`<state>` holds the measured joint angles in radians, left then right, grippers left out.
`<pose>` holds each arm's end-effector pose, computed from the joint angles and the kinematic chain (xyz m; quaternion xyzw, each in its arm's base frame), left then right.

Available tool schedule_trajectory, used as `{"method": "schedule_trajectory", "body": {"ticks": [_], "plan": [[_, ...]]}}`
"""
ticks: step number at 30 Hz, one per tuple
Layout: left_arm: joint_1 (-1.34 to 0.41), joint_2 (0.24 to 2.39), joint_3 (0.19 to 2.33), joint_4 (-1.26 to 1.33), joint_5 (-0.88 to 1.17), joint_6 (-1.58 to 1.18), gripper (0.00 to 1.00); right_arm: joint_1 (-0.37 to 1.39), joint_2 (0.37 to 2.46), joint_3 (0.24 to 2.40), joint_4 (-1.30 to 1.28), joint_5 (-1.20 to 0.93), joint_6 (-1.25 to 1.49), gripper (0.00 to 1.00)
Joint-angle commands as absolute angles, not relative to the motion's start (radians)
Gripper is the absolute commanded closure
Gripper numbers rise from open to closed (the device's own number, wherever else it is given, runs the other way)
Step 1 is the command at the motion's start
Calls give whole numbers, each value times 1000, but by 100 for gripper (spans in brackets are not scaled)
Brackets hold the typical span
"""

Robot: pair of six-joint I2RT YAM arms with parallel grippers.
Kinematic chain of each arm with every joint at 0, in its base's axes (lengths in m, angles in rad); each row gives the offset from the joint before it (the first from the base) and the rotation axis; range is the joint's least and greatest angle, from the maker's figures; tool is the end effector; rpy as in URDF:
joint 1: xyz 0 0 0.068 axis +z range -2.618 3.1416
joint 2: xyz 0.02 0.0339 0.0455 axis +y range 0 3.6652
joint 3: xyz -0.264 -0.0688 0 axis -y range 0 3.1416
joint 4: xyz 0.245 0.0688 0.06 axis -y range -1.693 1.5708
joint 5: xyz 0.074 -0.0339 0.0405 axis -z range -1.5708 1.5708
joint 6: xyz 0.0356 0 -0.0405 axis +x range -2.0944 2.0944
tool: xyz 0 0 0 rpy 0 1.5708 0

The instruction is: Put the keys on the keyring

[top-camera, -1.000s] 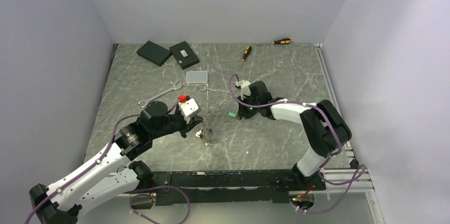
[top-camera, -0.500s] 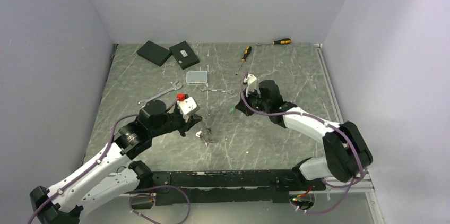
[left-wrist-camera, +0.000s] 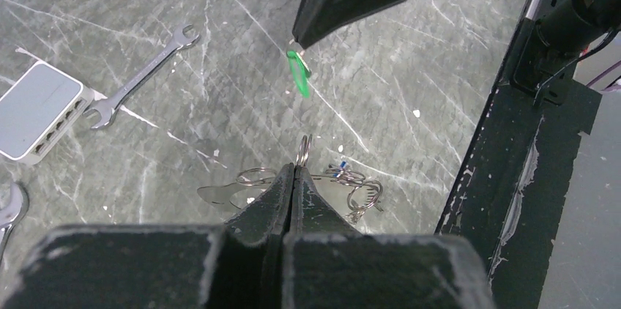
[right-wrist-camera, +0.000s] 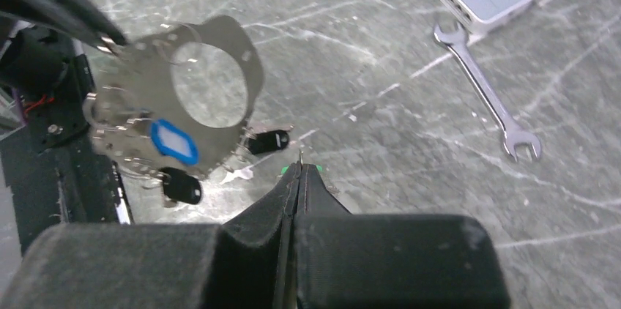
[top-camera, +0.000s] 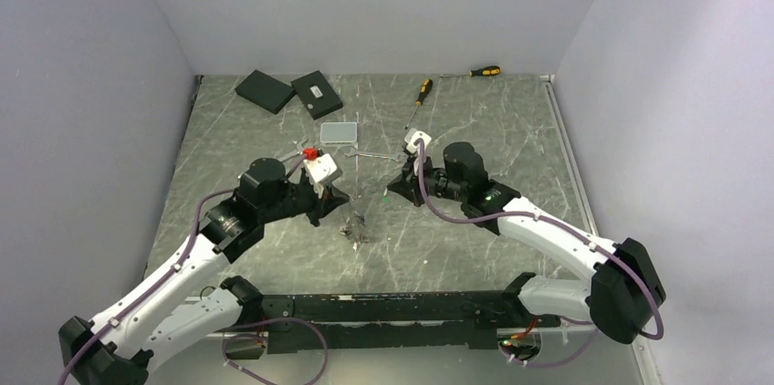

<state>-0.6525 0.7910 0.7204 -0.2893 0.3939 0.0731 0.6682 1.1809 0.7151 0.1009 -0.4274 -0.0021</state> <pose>0.1371 -0.1220 0.3061 0.3903 0.7143 -0.3136 0.4889 0.1988 0.1757 0.2633 -0.3783 0.7206 0.3463 0.4666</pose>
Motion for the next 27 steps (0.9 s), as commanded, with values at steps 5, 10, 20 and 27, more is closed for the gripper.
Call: {"method": "schedule_trajectory", "body": {"ticks": [5, 10, 20, 27], "plan": [[-611, 844, 803, -205, 507, 7, 100, 754, 1170, 842, 46, -380, -61, 100], [-607, 875, 810, -191, 509, -43, 100, 777, 1163, 863, 50, -383, -61, 100], [-604, 984, 856, -130, 516, -151, 100, 798, 1114, 862, 45, -398, -80, 100], [-596, 1006, 859, -133, 493, -159, 100, 800, 1073, 851, 52, -423, -80, 100]]}}
